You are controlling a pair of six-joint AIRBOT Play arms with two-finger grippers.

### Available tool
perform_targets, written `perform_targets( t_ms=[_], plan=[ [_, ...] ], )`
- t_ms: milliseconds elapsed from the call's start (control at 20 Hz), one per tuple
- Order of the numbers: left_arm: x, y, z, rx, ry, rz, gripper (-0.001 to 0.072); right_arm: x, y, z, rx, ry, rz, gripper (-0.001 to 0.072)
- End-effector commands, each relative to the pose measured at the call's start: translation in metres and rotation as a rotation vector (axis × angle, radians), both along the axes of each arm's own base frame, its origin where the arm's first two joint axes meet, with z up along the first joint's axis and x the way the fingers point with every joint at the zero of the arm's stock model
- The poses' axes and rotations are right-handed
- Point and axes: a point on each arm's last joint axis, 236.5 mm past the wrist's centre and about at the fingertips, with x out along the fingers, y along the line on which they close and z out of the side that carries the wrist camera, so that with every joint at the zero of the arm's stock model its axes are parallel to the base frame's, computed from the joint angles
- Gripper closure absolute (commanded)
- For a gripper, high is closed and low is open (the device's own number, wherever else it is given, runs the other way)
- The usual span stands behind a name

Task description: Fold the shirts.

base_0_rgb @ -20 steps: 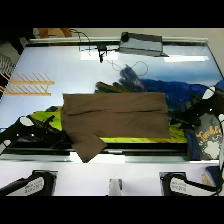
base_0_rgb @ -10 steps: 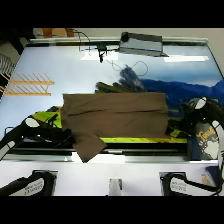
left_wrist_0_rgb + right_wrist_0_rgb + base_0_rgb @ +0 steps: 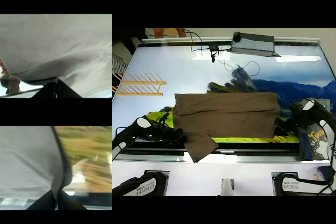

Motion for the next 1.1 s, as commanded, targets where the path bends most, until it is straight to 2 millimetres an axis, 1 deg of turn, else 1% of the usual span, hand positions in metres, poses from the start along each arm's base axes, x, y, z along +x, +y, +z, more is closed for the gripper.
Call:
perform_targets(
  t_ms=[0,50,150,200,300,350,400,450,500,550,600,700,800,850,950,1000,1050],
  plan=[
    [0.014,0.0,0.01,-0.002,-0.054,-0.008,0.0674,0.008,0.003,0.001,0.017,-0.04,0.023,0.068],
    [0.027,0.0,0.023,-0.003,-0.109,-0.034,0.0675,0.015,0.002,0.01,0.022,-0.081,0.058,0.0681],
    [0.061,0.003,0.068,-0.003,-0.252,-0.11,0.0677,0.043,-0.006,0.037,-0.007,-0.196,0.09,0.0682],
    [0.076,0.01,0.088,0.03,-0.306,-0.146,0.0678,0.063,-0.012,0.054,-0.032,-0.268,0.089,0.0683],
    [0.111,0.029,0.121,0.126,-0.386,-0.132,0.0678,0.105,-0.021,0.086,-0.084,-0.399,0.045,0.0683],
    [0.126,0.032,0.133,0.141,-0.42,-0.127,0.0678,0.127,-0.023,0.1,-0.117,-0.477,0.042,0.0683],
    [0.142,0.034,0.14,0.148,-0.443,-0.125,0.0678,0.15,-0.021,0.112,-0.143,-0.56,0.047,0.0683],
    [0.155,0.035,0.141,0.15,-0.453,-0.118,0.0678,0.169,-0.016,0.119,-0.158,-0.613,0.043,0.0682],
    [0.17,0.036,0.139,0.151,-0.451,-0.109,0.0678,0.187,-0.011,0.12,-0.172,-0.647,0.033,0.0682],
    [0.183,0.038,0.133,0.15,-0.442,-0.103,0.0678,0.2,-0.007,0.116,-0.183,-0.658,0.031,0.0682],
    [0.194,0.039,0.127,0.146,-0.421,-0.084,0.0677,0.211,-0.003,0.108,-0.191,-0.646,0.037,0.0682],
    [0.216,0.04,0.112,0.136,-0.375,-0.049,0.0677,0.223,0.003,0.087,-0.181,-0.597,0.044,0.0682],
    [0.235,0.036,0.099,0.113,-0.355,-0.043,0.0676,0.233,0.005,0.071,-0.163,-0.564,0.016,0.0681],
    [0.242,0.035,0.092,0.104,-0.344,-0.036,0.0676,0.238,0.004,0.064,-0.166,-0.564,0.006,0.0681],
    [0.25,0.035,0.075,0.099,-0.301,-0.005,0.0674,0.244,0.002,0.055,-0.17,-0.566,-0.019,0.068],
    [0.25,0.035,0.064,0.096,-0.271,0.005,0.0632,0.243,0.004,0.048,-0.159,-0.545,-0.038,0.0678],
    [0.247,0.032,0.055,0.092,-0.245,0.001,0.0442,0.241,0.008,0.041,-0.139,-0.524,-0.048,0.0622]
  ],
)
